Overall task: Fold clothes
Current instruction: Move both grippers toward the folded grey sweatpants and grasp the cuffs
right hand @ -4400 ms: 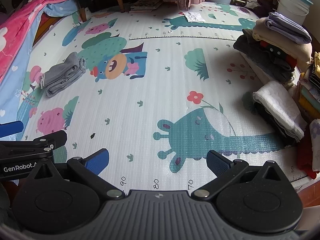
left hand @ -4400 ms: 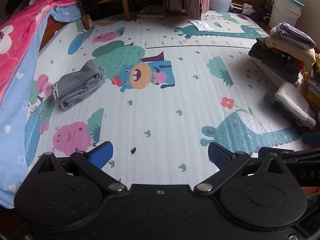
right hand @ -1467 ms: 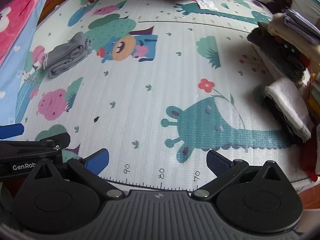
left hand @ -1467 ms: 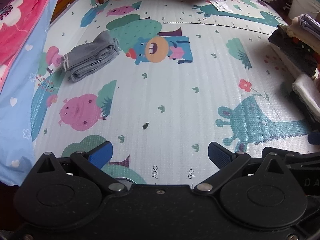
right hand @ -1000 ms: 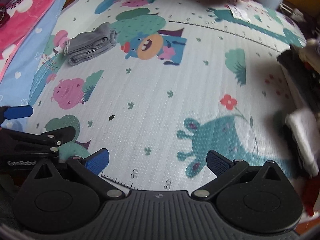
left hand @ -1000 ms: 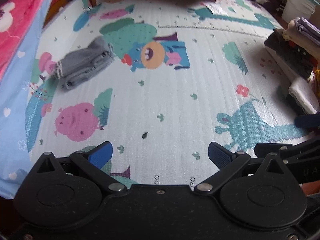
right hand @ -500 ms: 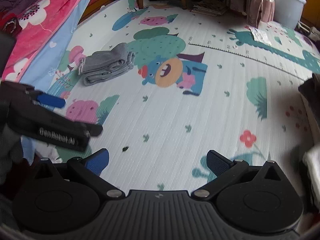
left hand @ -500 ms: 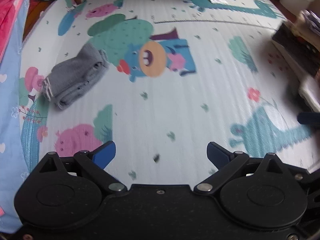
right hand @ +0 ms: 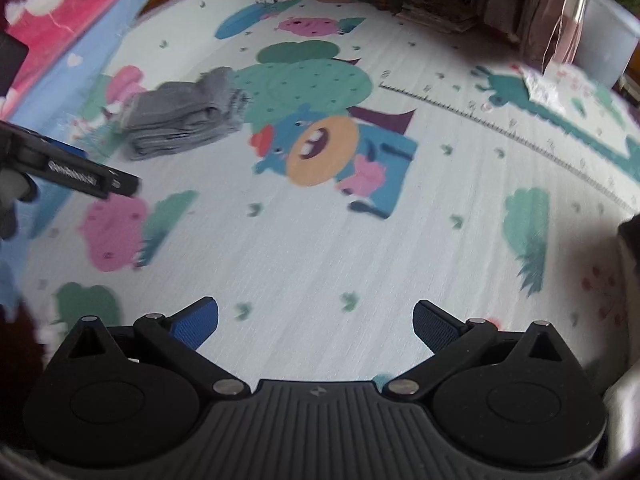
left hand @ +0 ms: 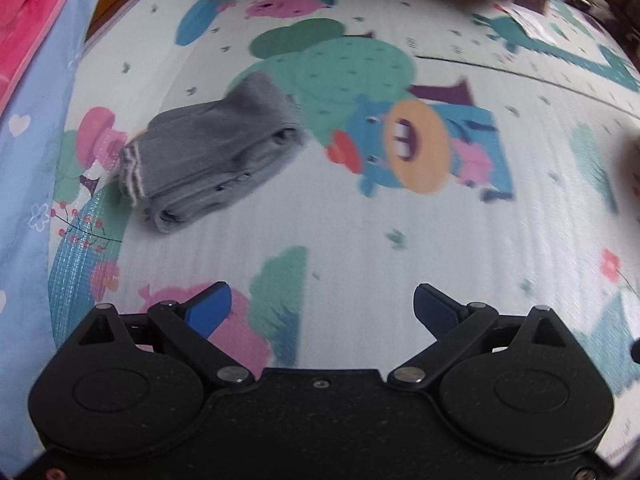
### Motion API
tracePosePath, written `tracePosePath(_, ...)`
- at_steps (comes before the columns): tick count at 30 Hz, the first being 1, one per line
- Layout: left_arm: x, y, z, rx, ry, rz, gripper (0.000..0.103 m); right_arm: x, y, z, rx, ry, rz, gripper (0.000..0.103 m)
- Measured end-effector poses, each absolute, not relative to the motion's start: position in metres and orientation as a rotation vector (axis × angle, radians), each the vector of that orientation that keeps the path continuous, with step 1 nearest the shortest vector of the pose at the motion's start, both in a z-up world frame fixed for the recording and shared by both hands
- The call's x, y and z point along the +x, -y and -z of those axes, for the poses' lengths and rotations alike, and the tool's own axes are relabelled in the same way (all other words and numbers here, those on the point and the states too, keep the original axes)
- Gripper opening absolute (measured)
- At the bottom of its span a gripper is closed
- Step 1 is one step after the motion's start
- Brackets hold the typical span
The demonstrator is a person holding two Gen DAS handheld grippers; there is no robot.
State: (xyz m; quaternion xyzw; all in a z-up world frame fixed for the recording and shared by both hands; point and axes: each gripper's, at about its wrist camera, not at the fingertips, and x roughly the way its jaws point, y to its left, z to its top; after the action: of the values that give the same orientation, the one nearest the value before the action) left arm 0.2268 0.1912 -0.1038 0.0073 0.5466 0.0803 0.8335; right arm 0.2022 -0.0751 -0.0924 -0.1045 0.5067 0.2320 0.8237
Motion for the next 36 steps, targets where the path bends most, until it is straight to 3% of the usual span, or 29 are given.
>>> tracePosePath(6, 0.244, -0.241, 0.127, -0.007, -1.113, -0.202, 0.100, 0.222, 0.057, 0.115, -0.186, -1.001, -0.588, 0.101)
tracePosePath(14, 0.268, -0.309, 0.153, -0.076, -0.981, -0.278, 0.095, 0.254, 0.052, 0.161, -0.085, -1.012, -0.636, 0.072)
tracePosePath(15, 0.271, -0.317, 0.158, -0.071, -0.976, -0.296, 0.092, 0.256, 0.054, 0.166, -0.076, -1.021, -0.635, 0.070)
tracePosePath(16, 0.274, -0.324, 0.161, -0.057, -0.970, -0.312, 0.082, 0.258, 0.056, 0.171, -0.067, -1.030, -0.634, 0.067)
tracePosePath(17, 0.276, -0.333, 0.163, -0.070, -0.962, -0.316, 0.076, 0.260, 0.058, 0.176, -0.058, -1.039, -0.634, 0.067)
tracePosePath(21, 0.286, -0.365, 0.171, -0.106, -0.923, -0.370, 0.076, 0.269, 0.065, 0.197, -0.021, -1.076, -0.631, 0.067)
tracePosePath(25, 0.299, -0.381, 0.185, -0.082, -0.914, -0.402, 0.061, 0.277, 0.072, 0.218, 0.016, -1.112, -0.627, 0.067)
tracePosePath(36, 0.316, -0.393, 0.200, -0.043, -0.854, -0.444, 0.053, 0.279, 0.101, 0.254, 0.022, -1.190, -0.583, 0.069)
